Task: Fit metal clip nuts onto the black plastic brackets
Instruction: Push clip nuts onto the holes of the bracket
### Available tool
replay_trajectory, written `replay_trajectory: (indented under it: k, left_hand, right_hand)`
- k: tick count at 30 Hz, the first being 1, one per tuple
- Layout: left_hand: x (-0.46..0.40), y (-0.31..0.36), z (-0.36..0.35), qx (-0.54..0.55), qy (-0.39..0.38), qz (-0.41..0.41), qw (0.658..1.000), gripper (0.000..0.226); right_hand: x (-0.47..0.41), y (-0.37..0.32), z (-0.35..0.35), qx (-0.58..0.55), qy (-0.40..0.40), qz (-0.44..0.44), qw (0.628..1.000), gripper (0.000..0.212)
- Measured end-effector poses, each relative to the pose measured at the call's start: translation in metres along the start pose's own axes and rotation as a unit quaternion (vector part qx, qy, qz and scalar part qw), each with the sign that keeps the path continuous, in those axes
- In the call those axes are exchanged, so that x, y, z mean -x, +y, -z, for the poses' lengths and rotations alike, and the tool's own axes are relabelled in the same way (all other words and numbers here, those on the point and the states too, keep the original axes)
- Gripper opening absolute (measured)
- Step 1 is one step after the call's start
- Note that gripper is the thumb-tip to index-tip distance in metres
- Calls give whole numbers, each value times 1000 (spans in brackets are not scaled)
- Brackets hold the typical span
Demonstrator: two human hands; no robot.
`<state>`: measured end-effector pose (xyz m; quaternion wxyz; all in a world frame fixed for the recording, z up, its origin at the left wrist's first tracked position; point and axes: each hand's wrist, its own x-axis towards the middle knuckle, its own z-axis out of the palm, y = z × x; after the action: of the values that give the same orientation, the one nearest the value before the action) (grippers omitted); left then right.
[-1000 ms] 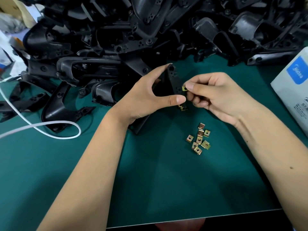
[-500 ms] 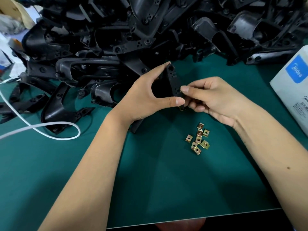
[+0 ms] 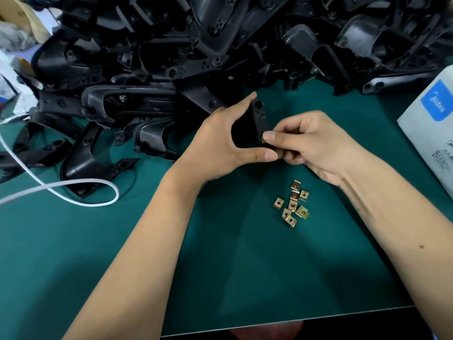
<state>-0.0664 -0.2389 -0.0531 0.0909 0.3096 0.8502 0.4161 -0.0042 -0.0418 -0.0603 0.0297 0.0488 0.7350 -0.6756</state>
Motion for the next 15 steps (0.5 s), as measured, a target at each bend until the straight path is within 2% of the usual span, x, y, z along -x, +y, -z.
replay_trajectory:
  k: [3, 6, 8, 9, 11, 13, 15]
  left_hand:
    - [-1, -1, 0, -16, 5, -4, 1000, 116]
    - [-2, -4, 4, 13, 11, -13, 1000, 110]
    - [-4, -8, 8, 36, 42, -20, 998, 99]
    - [-4, -10, 10, 50, 63, -26, 996, 92]
    - [-2, -14, 14, 68, 102, -28, 992, 83]
    - [-1, -16, 17, 77, 117, -22, 990, 81]
    - [0, -17, 18, 84, 114, -23, 990, 78]
  right_hand:
    - [0, 0, 1, 2, -3, 5, 1000, 19]
    - [-1, -2, 1, -33, -8, 16, 999, 24]
    - [-4, 0, 3, -21, 47, 28, 998, 27]
    - [-6, 1, 6, 36, 96, 46, 994, 24]
    - [-8, 5, 12, 212, 174, 95, 957, 15]
    - [-7, 6, 15, 339, 148, 120, 921, 16]
    - [-5, 5, 15, 402, 77, 126, 904, 18]
